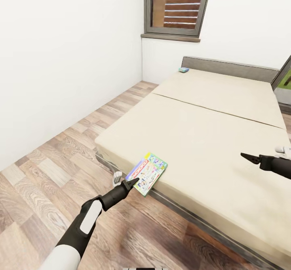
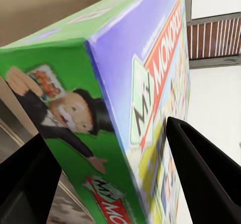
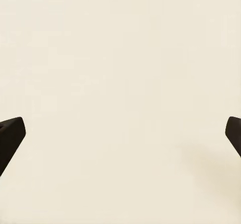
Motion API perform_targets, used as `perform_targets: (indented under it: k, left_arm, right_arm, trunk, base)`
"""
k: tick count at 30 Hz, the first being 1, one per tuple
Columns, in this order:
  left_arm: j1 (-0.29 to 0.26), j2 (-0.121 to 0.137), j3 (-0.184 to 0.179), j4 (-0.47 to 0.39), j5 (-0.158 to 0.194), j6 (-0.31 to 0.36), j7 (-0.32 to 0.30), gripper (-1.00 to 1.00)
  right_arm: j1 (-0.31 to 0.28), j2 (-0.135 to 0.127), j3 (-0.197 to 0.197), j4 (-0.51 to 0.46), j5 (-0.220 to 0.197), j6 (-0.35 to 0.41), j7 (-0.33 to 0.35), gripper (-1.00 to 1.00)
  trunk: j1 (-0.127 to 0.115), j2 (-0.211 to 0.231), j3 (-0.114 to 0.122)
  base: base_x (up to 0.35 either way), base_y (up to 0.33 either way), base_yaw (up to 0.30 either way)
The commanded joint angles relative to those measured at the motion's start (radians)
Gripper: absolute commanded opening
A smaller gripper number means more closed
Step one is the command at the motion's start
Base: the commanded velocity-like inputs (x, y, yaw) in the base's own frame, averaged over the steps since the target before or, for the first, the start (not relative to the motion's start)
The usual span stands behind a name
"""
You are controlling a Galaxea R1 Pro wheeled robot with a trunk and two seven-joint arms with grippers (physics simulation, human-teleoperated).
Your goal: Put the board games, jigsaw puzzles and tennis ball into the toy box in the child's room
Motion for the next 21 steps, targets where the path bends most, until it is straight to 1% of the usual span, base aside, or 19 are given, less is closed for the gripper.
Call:
perform_targets:
  k: [1,10,14,21]
  left_arm:
    - [0.001,-0.001,0.0,0.001,-0.025,0.001,0.002,-1.0]
    - [0.006,-0.002,-0.001,-0.01,-0.024,0.007,0.001,-1.0]
    - [0.015,-0.001,-0.001,-0.028,-0.023,0.016,-0.002,-1.0]
    - [0.052,0.004,0.001,-0.07,-0.02,0.027,-0.004,-1.0]
  right_arm:
    - [-0.001,0.0,-0.001,0.0,-0.007,0.008,0.0,1.0]
    - [0.001,0.0,-0.001,0.0,-0.007,0.007,0.005,1.0]
    - [0.0,-0.001,-0.001,0.0,-0.007,0.008,0.006,1.0]
    - [0.0,-0.002,-0.001,0.0,-0.007,0.008,0.019,1.0]
  trunk:
    - [0.0,0.0,-0.001]
    - [0.0,0.0,-0.001]
    - [0.0,0.0,-0.001]
    - [0.0,0.0,-0.001]
  base:
    - [0.0,0.0,0.0]
    - [0.0,0.0,0.0]
    - [0.0,0.0,0.0]
    - [0.0,0.0,0.013]
